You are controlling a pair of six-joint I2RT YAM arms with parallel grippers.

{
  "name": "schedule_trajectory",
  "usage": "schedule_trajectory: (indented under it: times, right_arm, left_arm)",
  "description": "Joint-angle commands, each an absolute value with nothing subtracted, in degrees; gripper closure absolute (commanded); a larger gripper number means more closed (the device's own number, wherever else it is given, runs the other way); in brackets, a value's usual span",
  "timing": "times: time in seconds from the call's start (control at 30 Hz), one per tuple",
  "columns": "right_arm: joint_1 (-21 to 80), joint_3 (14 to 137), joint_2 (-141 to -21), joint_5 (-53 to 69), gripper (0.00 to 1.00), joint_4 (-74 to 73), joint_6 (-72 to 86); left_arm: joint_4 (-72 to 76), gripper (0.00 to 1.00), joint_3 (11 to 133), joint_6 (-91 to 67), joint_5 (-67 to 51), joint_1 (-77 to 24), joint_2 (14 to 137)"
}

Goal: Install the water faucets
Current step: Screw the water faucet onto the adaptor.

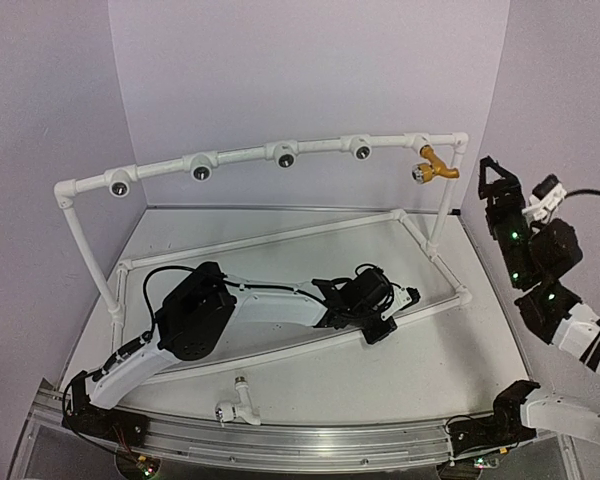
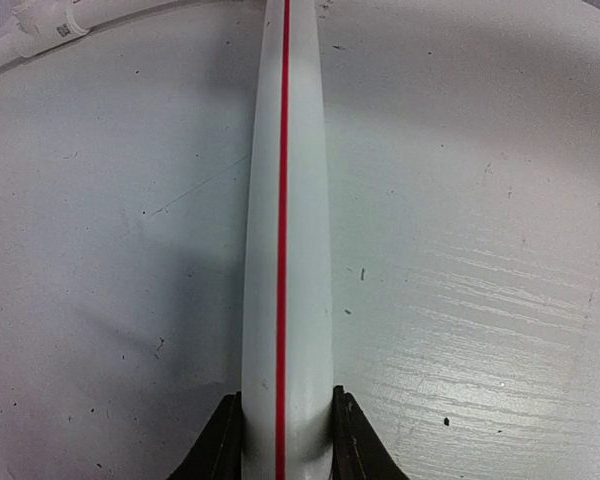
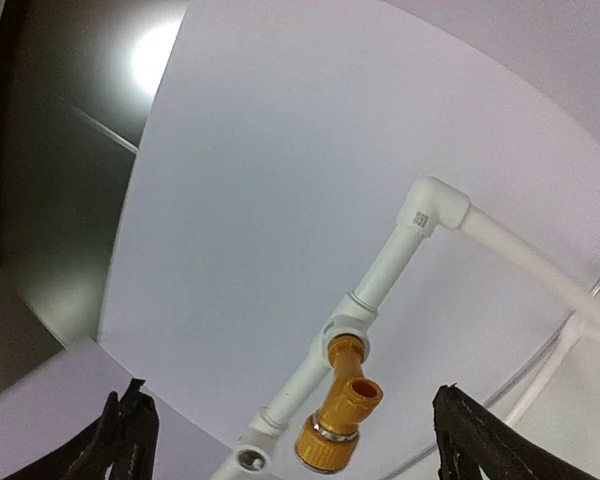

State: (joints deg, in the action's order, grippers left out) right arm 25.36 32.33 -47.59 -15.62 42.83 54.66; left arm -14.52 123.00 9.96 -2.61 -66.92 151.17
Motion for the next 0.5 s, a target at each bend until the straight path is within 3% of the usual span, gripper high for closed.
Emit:
schedule_trajectory:
  times: [0.0, 0.1, 0.23, 0.47]
  right_arm:
    - [25.5, 48.4, -48.8, -2.8, 0.03, 8.8, -10.6]
    - [25.5, 56.5, -52.6, -3.9, 0.02, -5.1, -44.8]
    - [25.5, 58.0, -55.3, -6.8, 0.02, -9.0, -83.2]
    - [25.7, 66.8, -63.8, -6.9, 0.02, -5.1, -95.8]
  left_arm:
    - [-35.3, 1.00, 117.8, 11.8, -9.1, -69.3, 159.9]
    - [-35.3, 1.00, 117.7, 11.9, -9.1, -69.3, 159.9]
    - [-35.3, 1.00, 117.9, 11.9, -9.0, -69.3, 160.0]
    - [-35.5, 1.00, 118.4, 11.9, -9.1, -69.3, 160.3]
